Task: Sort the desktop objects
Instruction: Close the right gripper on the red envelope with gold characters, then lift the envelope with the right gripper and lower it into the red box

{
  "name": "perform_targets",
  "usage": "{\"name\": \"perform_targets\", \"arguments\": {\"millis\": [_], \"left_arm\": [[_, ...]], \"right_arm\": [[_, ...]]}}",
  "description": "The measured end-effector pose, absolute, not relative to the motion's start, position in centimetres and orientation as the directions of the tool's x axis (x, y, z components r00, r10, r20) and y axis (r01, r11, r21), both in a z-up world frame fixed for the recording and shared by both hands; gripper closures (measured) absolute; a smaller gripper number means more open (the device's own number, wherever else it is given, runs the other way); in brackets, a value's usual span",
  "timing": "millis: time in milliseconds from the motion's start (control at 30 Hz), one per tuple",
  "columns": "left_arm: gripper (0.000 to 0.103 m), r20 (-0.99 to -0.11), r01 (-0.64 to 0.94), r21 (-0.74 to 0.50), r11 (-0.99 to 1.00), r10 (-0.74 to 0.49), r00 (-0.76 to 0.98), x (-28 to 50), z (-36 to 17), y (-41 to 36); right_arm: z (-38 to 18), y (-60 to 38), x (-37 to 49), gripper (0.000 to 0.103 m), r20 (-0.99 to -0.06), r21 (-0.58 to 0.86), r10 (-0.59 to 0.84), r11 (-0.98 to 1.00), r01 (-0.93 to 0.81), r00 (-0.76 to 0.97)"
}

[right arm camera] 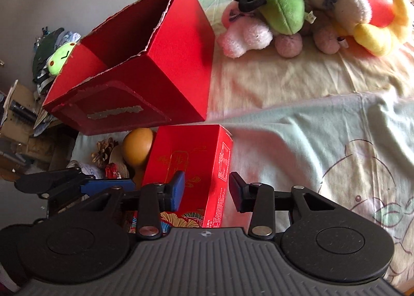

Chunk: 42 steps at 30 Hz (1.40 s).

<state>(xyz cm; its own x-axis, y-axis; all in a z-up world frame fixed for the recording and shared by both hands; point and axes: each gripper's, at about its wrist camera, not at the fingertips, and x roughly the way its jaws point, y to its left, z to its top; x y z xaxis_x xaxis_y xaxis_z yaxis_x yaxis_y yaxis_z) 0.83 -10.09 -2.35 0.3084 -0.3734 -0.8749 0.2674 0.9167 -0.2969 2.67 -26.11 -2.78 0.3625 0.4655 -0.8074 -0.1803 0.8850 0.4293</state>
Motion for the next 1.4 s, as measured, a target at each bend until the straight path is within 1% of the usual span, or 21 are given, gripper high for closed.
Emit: {"name": "perform_targets", "arguments": {"millis": [133,167,300,433,600,667,700,767,800,833,867,1000,1133,1233,1300,1400], "left_arm": [[0.011,-0.88,0.169,-0.322,0.932,-0.36,0.309,0.8,-3.4,-10.4],[0.013,-0.882,0.156,-0.315,0.936,-0.349,0.317,0.8,-3.5,-10.6],[0.013,-0.887,0.14,-0.274,0.952,-0.306,0.345,1.6,-4.4,-11.4],[0.015,-0.885,0.174,-0.28,0.944,-0.324,0.334,2.4,-4.5,-13.0],[0.017,-0.878,0.247,-0.296,0.923,-0.365,0.31,3.8,-4.8,-15.3],[0.016,-0.886,0.271,-0.291,0.917,-0.366,0.286,4.4,-5.2,-16.3],[0.013,-0.888,0.279,-0.289,0.916,-0.365,0.278,4.6,-5.5,-16.8],[0.013,-0.888,0.289,-0.29,0.912,-0.37,0.275,4.7,-5.6,-17.2],[0.013,-0.888,0.296,-0.287,0.911,-0.369,0.276,4.7,-5.6,-17.4],[0.013,-0.888,0.304,-0.281,0.91,-0.367,0.278,4.8,-5.5,-17.6],[0.013,-0.888,0.312,-0.274,0.91,-0.364,0.281,4.8,-5.4,-17.8],[0.015,-0.889,0.348,-0.252,0.903,-0.358,0.284,5.3,-5.1,-18.6],[0.017,-0.876,0.422,-0.243,0.873,-0.384,0.29,5.6,-4.0,-20.5],[0.017,-0.851,0.488,-0.234,0.841,-0.42,0.315,6.2,-2.1,-21.7],[0.017,-0.827,0.527,-0.222,0.821,-0.444,0.344,6.9,-0.1,-22.0],[0.018,-0.778,0.566,-0.188,0.803,-0.473,0.412,8.2,3.8,-21.1]], "right_arm": [[-3.8,-26.2,4.0,0.064,-0.815,0.459,0.509,0.859,-0.227,0.277],[-4.0,-26.2,4.3,0.064,-0.816,0.464,0.516,0.854,-0.236,0.262],[-4.2,-26.8,5.2,0.064,-0.814,0.479,0.536,0.838,-0.262,0.223],[-3.9,-28.2,5.3,0.065,-0.825,0.449,0.516,0.847,-0.285,0.233],[-3.9,-31.5,5.5,0.067,-0.832,0.45,0.496,0.865,-0.22,0.249],[-3.8,-32.5,5.4,0.065,-0.832,0.45,0.488,0.872,-0.194,0.264],[-3.8,-32.9,5.4,0.064,-0.831,0.452,0.485,0.874,-0.178,0.274],[-4.1,-33.4,5.4,0.063,-0.824,0.469,0.492,0.871,-0.149,0.282],[-4.3,-33.4,5.5,0.061,-0.82,0.481,0.498,0.867,-0.132,0.282],[-4.4,-33.3,5.7,0.055,-0.819,0.486,0.499,0.866,-0.119,0.283],[-4.4,-33.1,5.7,0.053,-0.82,0.482,0.494,0.869,-0.117,0.289],[-3.7,-33.0,5.1,0.054,-0.823,0.438,0.464,0.885,-0.155,0.326],[-2.5,-34.6,4.7,0.055,-0.829,0.412,0.426,0.903,-0.119,0.362],[-0.3,-35.7,4.4,0.055,-0.821,0.375,0.378,0.922,-0.096,0.428],[2.0,-35.9,4.3,0.055,-0.803,0.347,0.344,0.934,-0.089,0.487],[6.0,-35.4,4.7,0.055,-0.752,0.307,0.31,0.946,-0.107,0.582]]}}
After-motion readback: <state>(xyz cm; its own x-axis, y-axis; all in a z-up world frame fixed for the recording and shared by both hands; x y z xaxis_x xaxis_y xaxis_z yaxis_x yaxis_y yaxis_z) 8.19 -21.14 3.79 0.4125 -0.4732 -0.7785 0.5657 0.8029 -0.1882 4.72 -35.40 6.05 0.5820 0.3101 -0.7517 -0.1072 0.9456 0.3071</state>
